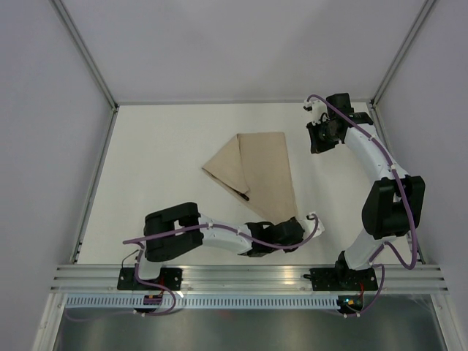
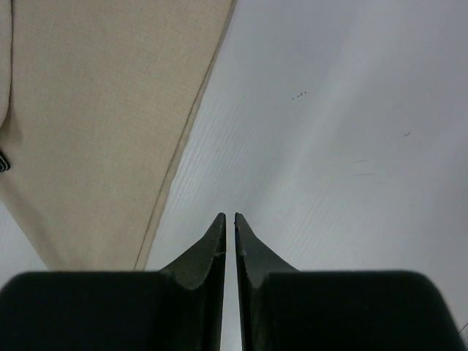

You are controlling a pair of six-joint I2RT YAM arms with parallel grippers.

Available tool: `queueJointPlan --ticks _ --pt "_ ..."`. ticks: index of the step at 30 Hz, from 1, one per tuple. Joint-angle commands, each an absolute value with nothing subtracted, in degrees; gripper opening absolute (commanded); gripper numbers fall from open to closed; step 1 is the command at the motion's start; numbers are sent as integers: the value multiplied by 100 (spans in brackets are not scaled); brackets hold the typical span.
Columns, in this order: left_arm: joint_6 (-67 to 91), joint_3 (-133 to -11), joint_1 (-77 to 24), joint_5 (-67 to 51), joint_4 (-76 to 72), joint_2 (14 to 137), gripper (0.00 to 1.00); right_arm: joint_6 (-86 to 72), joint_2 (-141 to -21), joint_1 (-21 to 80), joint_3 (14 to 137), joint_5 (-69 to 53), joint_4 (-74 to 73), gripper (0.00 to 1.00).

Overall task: Fold the napkin, place the utensils inside, and roll it up
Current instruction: Fold the napkin at the center of the board.

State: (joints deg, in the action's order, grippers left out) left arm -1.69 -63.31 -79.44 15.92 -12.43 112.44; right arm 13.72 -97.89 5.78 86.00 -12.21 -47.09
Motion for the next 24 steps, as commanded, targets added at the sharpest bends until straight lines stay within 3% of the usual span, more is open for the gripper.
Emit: queueJointPlan --ticks 1,14,24 --pt "500 -6162 -7507 1495 -1749 10785 2 1415 -9782 554 8753 -1239 -4623 14" --pt "2275 -5371 -5863 756 -2285 9695 2 1389 -9905 536 9272 -1301 -4755 14" --pt "2768 -5221 -4606 650 -2136 9352 2 1380 -10019 536 9518 -1362 -4869 14"
